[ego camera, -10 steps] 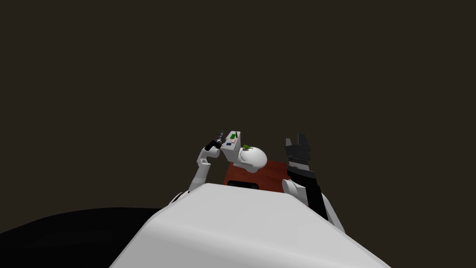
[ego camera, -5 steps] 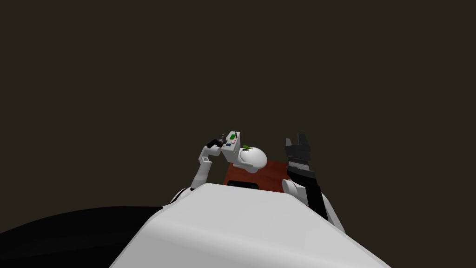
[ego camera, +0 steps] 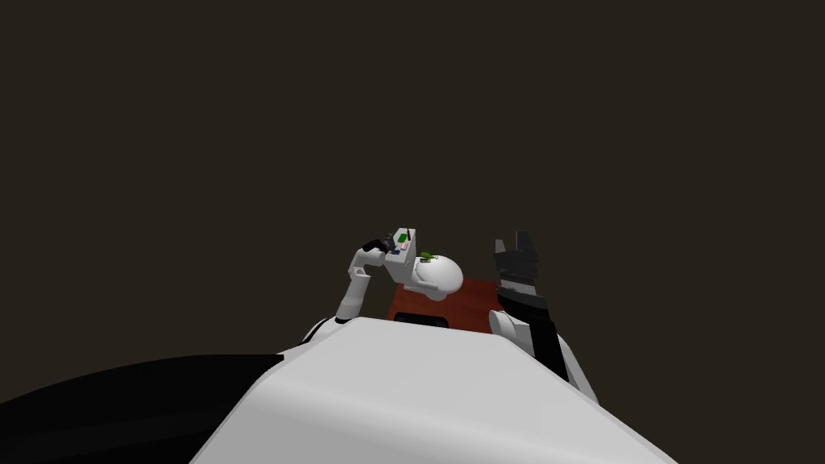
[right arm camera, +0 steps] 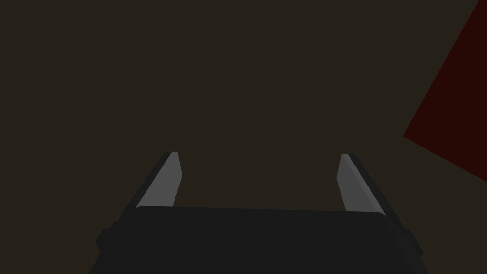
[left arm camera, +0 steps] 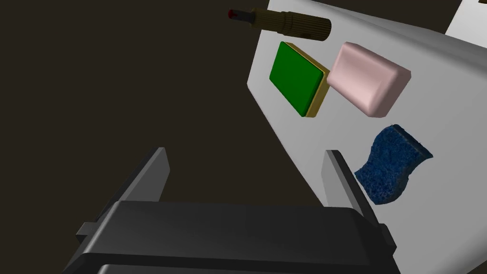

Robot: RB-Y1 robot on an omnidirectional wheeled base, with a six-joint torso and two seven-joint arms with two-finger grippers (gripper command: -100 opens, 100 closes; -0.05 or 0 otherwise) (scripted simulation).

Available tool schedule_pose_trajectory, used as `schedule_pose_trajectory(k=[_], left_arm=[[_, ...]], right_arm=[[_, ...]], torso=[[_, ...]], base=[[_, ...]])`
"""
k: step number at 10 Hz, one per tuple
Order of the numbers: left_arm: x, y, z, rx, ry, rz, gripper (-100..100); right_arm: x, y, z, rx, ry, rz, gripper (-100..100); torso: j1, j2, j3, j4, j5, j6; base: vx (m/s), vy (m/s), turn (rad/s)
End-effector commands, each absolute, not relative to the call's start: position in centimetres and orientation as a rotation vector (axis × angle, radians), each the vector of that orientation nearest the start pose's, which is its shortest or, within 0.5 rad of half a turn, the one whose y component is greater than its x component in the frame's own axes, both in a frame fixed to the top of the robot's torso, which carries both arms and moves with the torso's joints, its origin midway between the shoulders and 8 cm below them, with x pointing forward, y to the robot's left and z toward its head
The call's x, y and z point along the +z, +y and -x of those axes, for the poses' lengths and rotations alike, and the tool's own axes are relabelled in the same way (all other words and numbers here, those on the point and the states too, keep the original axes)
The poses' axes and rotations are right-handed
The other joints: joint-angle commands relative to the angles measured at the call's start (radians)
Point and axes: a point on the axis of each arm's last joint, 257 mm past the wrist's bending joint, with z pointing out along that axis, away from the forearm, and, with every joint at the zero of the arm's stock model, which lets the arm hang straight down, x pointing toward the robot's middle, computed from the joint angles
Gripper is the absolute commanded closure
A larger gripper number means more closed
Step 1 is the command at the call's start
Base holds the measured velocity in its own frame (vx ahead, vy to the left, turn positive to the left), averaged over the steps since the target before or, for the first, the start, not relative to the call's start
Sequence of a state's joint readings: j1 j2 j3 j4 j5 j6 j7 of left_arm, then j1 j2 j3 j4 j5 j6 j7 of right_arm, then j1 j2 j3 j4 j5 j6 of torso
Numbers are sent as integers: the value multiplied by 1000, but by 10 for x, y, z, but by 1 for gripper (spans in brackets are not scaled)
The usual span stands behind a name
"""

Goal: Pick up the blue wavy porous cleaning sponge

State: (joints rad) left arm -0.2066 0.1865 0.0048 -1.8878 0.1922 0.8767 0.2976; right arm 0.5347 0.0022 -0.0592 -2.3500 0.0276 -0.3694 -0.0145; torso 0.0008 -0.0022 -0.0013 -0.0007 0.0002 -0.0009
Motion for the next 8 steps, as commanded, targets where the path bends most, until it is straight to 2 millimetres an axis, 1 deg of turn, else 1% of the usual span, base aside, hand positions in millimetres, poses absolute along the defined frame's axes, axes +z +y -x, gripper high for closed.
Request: schedule_pose_trajectory(k=[1,2,4,5,7,8], left_arm=[[-185,214,-559,-1207,1437,1688,-100],[-190,206,-562,-1197,1467,1714,-100],[-201,207,-557,-1158,1497,1749,-100],[-206,199,-560,-1147,1528,1770,-100],[-217,200,-553,-1103,1559,1806,-100],[-221,192,-555,-1088,1592,1825,-100]], right_arm=[[20,-302,-345,1202,678,-716,0],[20,-302,-345,1202,678,-716,0],[20,-302,-345,1202,678,-716,0],[20,-302,-345,1202,678,-716,0],[20,-302,-345,1202,678,-716,0],[20,-302,-345,1202,678,-716,0]], torso=[[0,0,0,0,0,0],[0,1,0,0,0,0],[1,0,0,0,0,0],[0,1,0,0,0,0],[0,0,0,0,0,0],[0,1,0,0,0,0]], base=[[17,12,4],[33,20,-37],[26,19,-12],[31,18,-31],[26,17,-12],[40,16,-28]])
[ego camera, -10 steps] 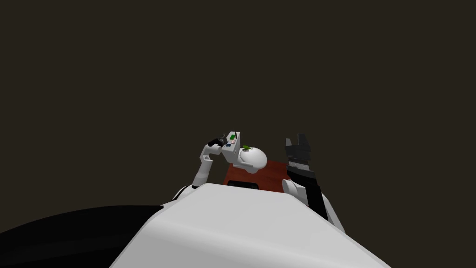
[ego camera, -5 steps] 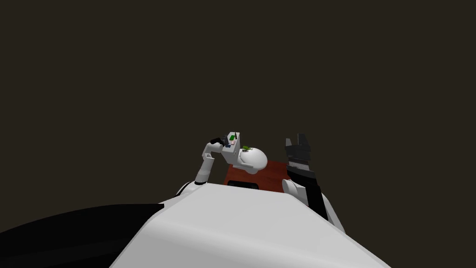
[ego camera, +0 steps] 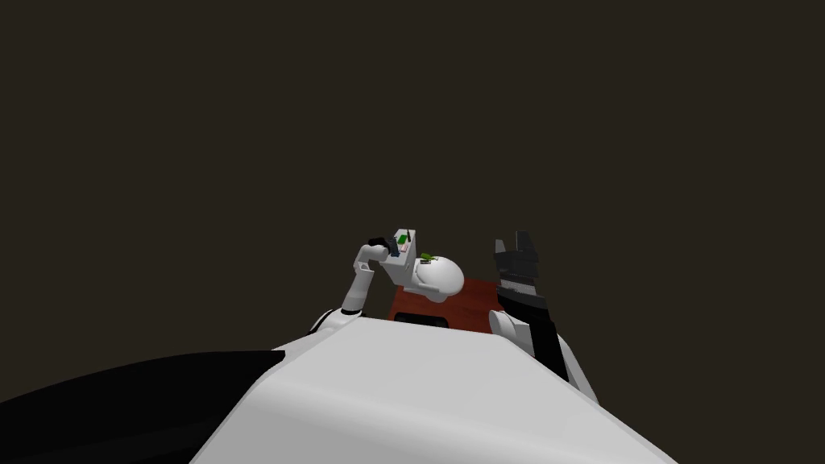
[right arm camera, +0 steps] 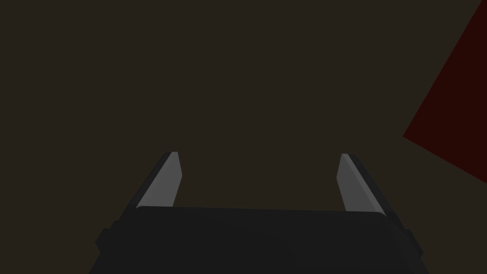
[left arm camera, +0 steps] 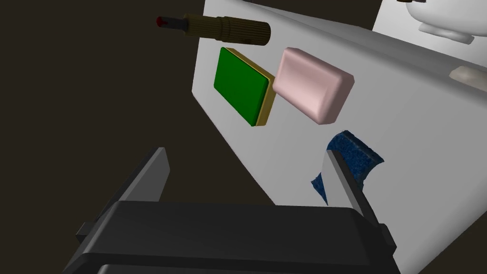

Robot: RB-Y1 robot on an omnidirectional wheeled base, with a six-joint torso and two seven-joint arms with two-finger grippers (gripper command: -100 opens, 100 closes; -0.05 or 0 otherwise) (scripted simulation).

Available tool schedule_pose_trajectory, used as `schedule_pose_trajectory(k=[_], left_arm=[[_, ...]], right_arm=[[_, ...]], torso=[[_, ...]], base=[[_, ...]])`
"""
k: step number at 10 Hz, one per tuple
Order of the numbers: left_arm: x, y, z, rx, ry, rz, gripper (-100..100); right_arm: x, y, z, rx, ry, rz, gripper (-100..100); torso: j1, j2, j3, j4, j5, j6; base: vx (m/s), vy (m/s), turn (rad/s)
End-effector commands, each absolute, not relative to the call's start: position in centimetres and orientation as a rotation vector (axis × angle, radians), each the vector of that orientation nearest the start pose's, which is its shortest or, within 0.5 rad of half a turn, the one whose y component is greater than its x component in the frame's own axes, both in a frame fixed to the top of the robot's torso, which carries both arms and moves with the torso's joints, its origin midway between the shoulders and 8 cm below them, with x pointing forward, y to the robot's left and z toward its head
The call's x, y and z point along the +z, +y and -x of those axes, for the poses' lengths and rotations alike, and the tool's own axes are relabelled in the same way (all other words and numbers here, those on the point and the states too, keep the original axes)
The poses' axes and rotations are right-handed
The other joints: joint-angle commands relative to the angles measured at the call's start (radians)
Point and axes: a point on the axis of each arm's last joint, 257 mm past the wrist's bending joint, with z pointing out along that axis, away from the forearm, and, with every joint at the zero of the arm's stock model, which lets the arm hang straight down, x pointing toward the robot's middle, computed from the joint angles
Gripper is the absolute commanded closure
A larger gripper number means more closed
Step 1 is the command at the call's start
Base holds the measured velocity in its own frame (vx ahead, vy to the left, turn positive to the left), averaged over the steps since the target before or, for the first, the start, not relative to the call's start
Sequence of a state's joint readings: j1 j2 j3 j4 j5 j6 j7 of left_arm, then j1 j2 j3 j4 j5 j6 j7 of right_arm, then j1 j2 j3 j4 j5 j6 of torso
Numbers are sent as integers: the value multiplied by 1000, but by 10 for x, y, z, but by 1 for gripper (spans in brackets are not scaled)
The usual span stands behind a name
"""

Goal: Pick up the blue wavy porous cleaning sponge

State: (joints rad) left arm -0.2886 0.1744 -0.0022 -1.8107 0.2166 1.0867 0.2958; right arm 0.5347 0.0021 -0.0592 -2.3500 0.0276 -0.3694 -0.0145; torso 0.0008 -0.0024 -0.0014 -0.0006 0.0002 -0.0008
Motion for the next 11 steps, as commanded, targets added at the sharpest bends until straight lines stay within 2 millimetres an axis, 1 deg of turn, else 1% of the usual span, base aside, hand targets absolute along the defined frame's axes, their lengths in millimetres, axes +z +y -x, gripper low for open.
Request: schedule_pose_trajectory(k=[1,2,3,4,5,6,7,8,10,11], left_arm=[[-227,193,-551,-1062,1610,1845,-100],[-231,193,-547,-1042,1623,1860,-100],[-237,186,-547,-1016,1661,1881,-100],[-243,187,-542,-987,1680,1901,-100],[-245,187,-540,-978,1686,1908,-100],[-252,181,-538,-940,1730,1931,-100],[-257,182,-533,-914,1746,1948,-100],[-261,177,-532,-886,1782,1961,-100],[-269,178,-523,-837,1810,1990,-100],[-274,173,-520,-803,1848,2003,-100]], right_arm=[[20,-302,-345,1202,678,-716,0],[20,-302,-345,1202,678,-716,0],[20,-302,-345,1202,678,-716,0],[20,-302,-345,1202,678,-716,0],[20,-302,-345,1202,678,-716,0],[20,-302,-345,1202,678,-716,0],[20,-302,-345,1202,678,-716,0],[20,-302,-345,1202,678,-716,0],[20,-302,-345,1202,678,-716,0],[20,-302,-345,1202,678,-716,0]], torso=[[0,0,0,0,0,0],[0,0,0,0,0,0],[0,1,0,0,0,0],[0,0,0,0,0,0],[1,0,0,0,0,0],[0,1,0,0,0,0],[1,0,0,0,0,0],[1,0,0,0,0,0],[0,-1,-1,0,0,0],[0,0,0,0,0,0]], base=[[42,22,-20],[18,14,3],[36,20,-27],[42,24,-18],[20,14,2],[40,26,-19],[42,25,-18],[52,29,-19],[38,15,-4],[45,19,-16]])
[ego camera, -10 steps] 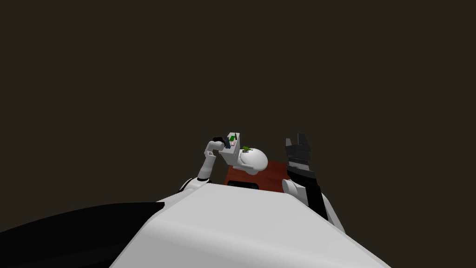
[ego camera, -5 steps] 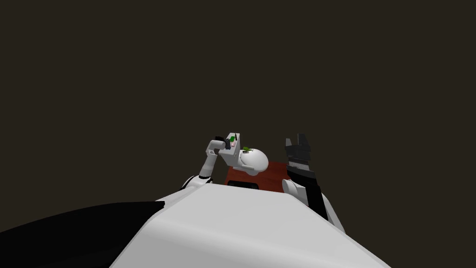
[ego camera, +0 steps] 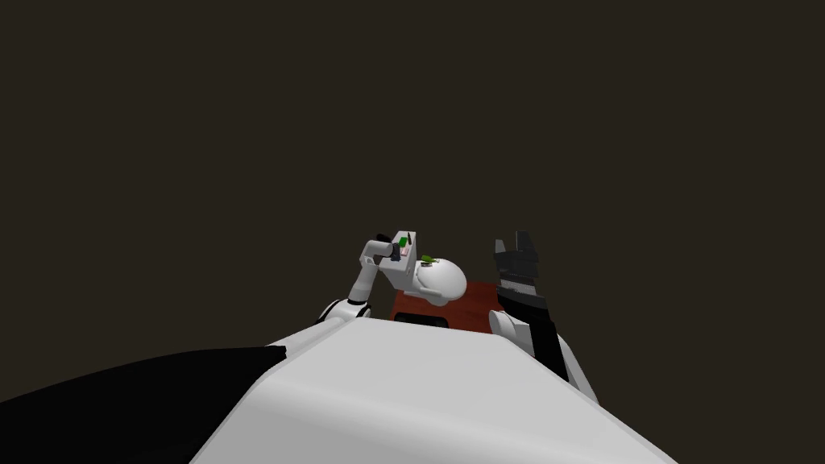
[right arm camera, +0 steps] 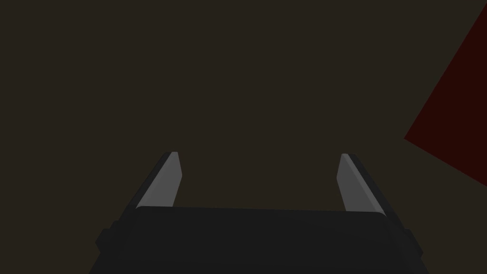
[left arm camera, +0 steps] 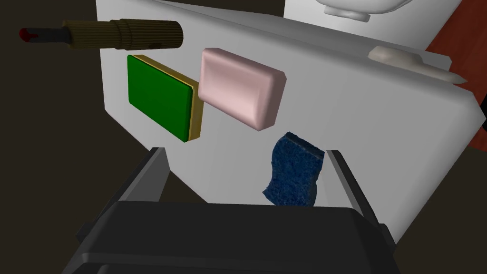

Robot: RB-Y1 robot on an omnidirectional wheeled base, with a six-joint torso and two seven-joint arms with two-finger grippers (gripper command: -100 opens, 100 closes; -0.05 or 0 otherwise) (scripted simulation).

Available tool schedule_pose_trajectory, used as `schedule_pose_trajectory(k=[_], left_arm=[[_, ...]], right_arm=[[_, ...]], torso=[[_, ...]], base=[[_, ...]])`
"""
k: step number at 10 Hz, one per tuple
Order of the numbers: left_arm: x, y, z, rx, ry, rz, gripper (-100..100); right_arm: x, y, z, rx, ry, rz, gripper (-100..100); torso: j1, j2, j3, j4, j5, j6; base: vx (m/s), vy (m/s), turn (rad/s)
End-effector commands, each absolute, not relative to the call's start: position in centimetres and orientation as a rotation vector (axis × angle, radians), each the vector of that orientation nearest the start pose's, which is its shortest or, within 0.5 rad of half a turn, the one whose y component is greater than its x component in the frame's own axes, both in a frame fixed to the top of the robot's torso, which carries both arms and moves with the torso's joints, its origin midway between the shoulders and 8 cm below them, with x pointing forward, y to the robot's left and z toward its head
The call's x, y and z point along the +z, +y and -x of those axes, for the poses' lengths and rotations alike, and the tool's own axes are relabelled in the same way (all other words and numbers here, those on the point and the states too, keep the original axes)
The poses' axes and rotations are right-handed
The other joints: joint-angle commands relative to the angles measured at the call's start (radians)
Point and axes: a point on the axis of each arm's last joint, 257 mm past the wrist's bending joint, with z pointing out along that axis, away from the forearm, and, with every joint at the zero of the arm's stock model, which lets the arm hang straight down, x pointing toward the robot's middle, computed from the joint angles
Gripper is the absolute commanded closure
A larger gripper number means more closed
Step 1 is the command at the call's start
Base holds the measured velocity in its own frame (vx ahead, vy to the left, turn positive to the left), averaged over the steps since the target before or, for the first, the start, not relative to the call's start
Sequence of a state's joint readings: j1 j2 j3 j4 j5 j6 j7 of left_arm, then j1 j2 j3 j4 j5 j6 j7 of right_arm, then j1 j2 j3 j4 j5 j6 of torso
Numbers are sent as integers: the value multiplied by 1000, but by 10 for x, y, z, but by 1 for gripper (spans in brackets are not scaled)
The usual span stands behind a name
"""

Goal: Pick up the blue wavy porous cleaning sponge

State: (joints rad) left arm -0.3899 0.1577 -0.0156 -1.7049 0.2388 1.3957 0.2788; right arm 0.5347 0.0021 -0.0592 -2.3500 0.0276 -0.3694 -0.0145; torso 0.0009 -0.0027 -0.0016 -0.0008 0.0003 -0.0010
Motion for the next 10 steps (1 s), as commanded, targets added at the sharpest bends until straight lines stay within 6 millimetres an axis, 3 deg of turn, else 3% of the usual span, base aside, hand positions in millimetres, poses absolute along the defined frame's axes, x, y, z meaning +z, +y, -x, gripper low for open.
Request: schedule_pose_trajectory(k=[1,10], left_arm=[[-278,175,-514,-772,1865,2020,-100],[-303,167,-476,-510,2058,2103,-100]], right_arm=[[20,-302,-345,1202,678,-716,0],[20,-302,-345,1202,678,-716,0]], torso=[[0,0,0,0,0,0],[0,0,0,0,0,0]], base=[[47,24,-12],[45,23,-7]])
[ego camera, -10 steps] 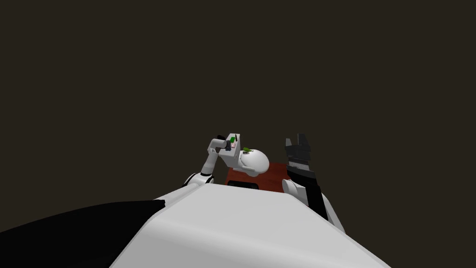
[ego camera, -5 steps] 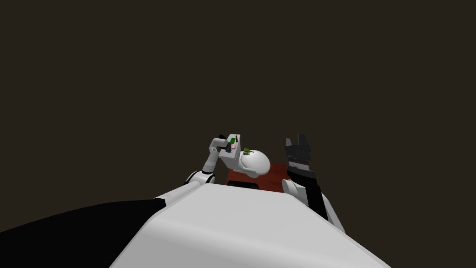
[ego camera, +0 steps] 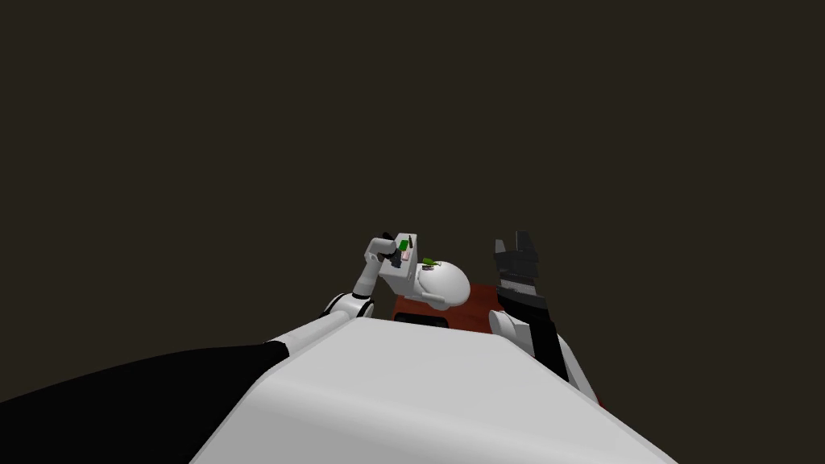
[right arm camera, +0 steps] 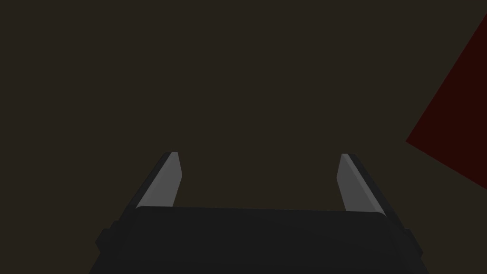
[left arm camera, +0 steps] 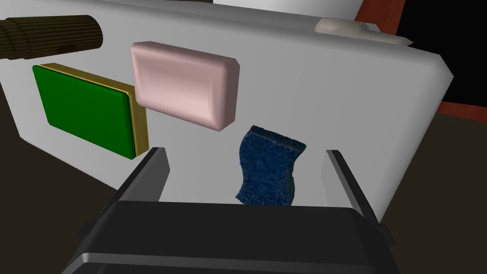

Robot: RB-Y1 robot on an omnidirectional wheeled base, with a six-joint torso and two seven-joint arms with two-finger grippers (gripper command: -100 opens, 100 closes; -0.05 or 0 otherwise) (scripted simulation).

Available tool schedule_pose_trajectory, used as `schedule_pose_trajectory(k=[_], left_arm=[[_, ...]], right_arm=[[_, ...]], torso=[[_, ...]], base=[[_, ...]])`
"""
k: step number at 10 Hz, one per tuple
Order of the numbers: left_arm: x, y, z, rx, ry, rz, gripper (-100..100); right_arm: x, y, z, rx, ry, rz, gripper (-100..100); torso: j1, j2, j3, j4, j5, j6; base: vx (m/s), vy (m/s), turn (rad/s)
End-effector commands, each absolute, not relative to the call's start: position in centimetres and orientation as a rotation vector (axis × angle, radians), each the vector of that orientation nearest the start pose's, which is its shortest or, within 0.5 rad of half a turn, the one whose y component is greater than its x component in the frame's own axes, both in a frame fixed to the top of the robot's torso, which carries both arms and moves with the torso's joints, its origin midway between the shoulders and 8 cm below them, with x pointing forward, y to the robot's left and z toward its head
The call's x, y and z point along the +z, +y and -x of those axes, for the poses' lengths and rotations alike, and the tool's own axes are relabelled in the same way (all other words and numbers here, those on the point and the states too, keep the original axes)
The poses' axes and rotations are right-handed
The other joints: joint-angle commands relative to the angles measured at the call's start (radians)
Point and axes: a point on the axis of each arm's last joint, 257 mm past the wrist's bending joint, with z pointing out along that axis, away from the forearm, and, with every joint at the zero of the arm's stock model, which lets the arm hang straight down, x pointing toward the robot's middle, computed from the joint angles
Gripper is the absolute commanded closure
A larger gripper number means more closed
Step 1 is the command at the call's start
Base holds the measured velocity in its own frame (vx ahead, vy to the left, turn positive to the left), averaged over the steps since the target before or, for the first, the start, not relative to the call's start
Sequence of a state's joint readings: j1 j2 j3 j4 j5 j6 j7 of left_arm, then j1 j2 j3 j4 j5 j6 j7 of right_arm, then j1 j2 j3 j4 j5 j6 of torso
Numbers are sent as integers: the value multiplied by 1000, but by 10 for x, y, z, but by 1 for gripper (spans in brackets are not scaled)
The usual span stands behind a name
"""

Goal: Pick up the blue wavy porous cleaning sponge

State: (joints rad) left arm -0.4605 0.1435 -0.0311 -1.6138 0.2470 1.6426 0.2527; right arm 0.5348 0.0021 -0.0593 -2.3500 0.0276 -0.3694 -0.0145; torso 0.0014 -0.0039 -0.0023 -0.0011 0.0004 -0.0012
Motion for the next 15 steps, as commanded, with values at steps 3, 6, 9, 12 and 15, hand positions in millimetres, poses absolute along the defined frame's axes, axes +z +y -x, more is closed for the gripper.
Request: schedule_pose_trajectory(k=[3,6,9,12,15], left_arm=[[-309,169,-460,-413,2113,2131,-100],[-314,169,-443,-303,2178,2150,-100],[-316,170,-428,-212,2227,2165,-100],[-316,171,-422,-177,2244,2171,-100],[-328,172,-423,-173,2243,2175,-100]], right_arm=[[20,-302,-345,1202,678,-716,0],[20,-302,-345,1202,678,-716,0],[20,-302,-345,1202,678,-716,0],[20,-302,-345,1202,678,-716,0],[20,-302,-345,1202,678,-716,0]], torso=[[0,1,0,0,0,0],[-1,1,0,0,0,0],[-1,2,1,0,0,0],[-1,1,1,0,0,0],[-2,4,2,1,0,0]], base=[[50,22,-6],[55,17,-6],[46,18,-6],[40,16,-3],[-1,-2,-10]])
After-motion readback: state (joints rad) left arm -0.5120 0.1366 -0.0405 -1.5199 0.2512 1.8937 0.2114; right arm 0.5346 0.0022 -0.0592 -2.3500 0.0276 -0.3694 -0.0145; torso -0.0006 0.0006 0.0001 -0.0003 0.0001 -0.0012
